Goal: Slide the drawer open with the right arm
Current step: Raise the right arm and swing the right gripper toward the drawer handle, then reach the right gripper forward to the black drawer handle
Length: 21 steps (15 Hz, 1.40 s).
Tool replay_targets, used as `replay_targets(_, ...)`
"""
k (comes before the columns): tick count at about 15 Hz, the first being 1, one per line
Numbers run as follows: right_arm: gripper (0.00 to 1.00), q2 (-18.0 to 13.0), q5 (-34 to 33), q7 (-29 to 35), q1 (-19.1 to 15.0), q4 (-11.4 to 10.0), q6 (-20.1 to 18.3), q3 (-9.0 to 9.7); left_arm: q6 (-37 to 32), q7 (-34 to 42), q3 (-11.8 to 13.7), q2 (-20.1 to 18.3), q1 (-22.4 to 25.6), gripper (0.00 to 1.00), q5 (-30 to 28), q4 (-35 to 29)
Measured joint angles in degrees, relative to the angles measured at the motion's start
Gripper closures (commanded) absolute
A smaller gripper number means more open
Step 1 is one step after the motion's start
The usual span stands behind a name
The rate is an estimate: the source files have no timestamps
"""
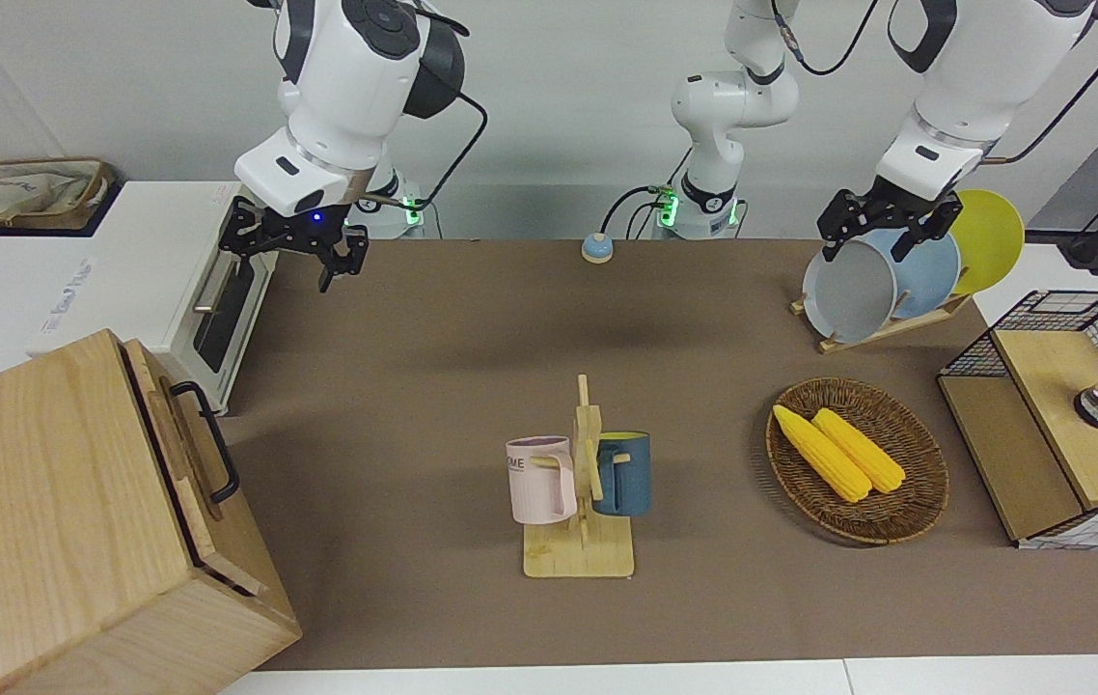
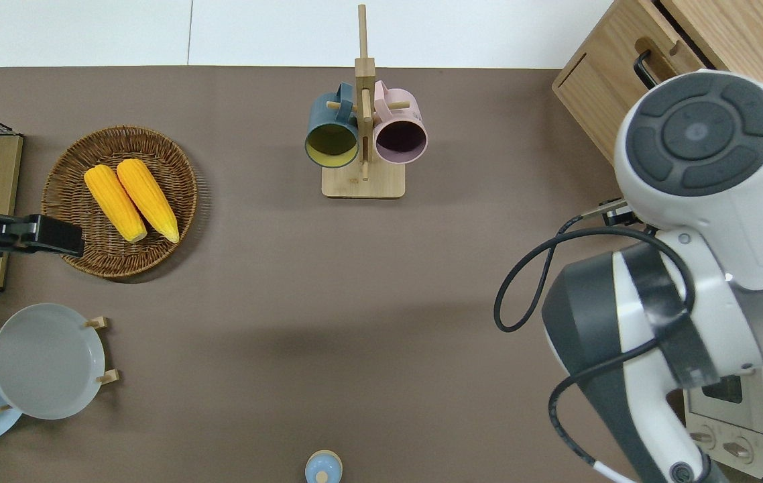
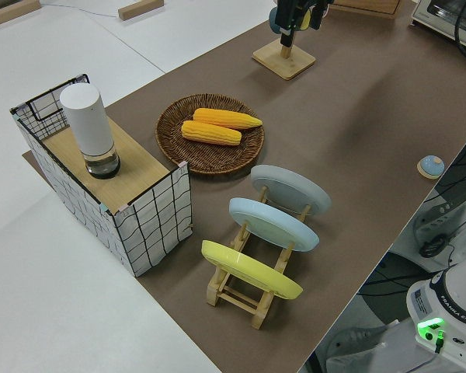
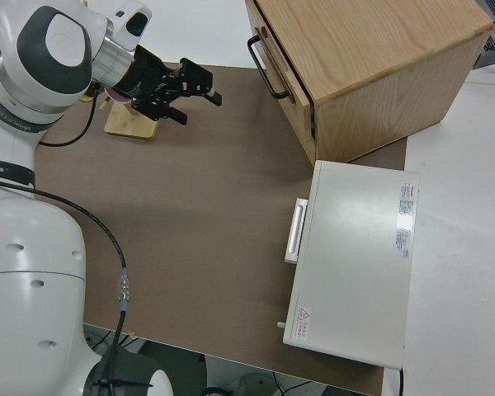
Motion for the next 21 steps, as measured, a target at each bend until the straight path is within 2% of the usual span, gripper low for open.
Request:
replay_targets(4,0.015,0.4,-8.1,0.0,2.3,-2.8,1.3,0.06,0.0,0.0,0.0,0.0,0.0,0.01,0.0,0.0)
replay_targets(8,0.015,0.9,-17.6,0.0,4.4,-6.7,4.4,0.08,0.0,0.0,0.0,0.0,0.0,0.01,0.0,0.0)
replay_targets(12,0.015,1.2,-25.3,0.4,5.0,-10.5,8.3,0.05,0.0,0.0,0.0,0.0,0.0,0.01,0.0,0.0)
replay_targets(17,0.017,3.5,-34.2,2.7,5.0,-12.6,13.2,-0.21,0.0,0.0,0.0,0.0,0.0,0.01,0.0,0.0)
replay_targets(21,0.017,6.5,-41.8,6.2,5.0,-13.3,15.7,-0.7,0.0,0.0,0.0,0.0,0.0,0.01,0.0,0.0)
